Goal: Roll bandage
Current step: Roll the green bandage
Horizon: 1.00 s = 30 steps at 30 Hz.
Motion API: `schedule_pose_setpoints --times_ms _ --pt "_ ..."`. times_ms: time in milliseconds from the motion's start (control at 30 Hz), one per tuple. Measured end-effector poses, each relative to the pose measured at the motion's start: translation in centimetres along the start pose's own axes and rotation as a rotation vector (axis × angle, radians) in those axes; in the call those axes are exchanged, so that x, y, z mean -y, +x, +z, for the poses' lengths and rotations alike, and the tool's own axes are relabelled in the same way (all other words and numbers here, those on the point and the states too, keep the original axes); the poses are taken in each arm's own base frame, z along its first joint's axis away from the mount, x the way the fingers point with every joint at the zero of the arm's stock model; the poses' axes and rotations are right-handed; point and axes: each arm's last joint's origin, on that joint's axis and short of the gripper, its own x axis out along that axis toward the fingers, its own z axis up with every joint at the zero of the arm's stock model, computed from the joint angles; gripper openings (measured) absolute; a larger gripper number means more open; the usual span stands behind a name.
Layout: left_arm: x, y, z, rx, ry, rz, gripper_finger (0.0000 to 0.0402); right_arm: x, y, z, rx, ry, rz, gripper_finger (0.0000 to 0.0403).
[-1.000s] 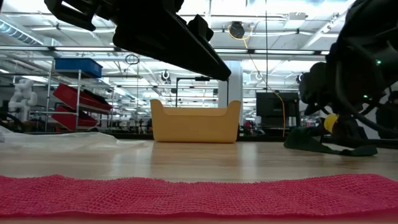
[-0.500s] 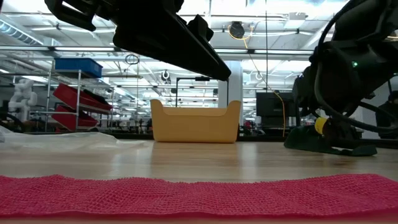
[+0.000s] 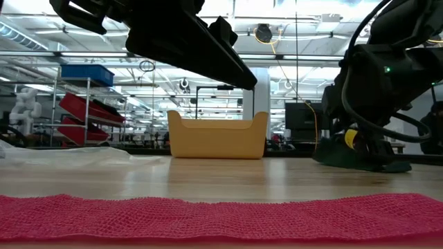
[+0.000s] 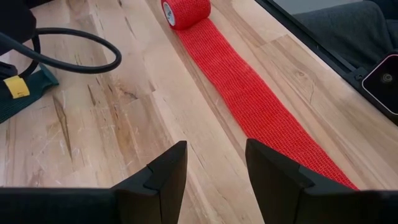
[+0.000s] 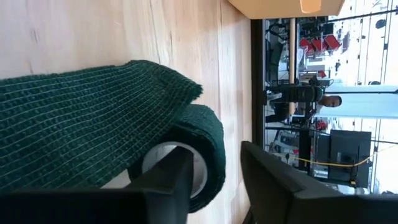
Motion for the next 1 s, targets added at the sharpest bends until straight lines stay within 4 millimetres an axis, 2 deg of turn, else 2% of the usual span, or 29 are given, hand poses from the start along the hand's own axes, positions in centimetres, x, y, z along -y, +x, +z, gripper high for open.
schedule_pose_setpoints --times_ms 267,500,633,1000 --pt "0.0 0.0 0.0 0.000 0.001 0.000 0.0171 0.0 -0.3 0.2 0.011 0.018 0.005 0.0083" --pt "0.0 -0.4 0.3 0.014 0.021 0.001 0.0171 0.2 -1.8 1.7 0.064 0.038 0.021 0.0074" --pt "0.2 -1.4 1.1 0.036 0.027 0.001 0.0171 0.7 -3.2 2.9 0.090 0.047 0.029 0.0073" --pt "2.2 -6.8 4.2 0.127 0.070 0.040 0.0171 4.1 -8.5 6.5 0.168 0.053 -0.006 0.0073"
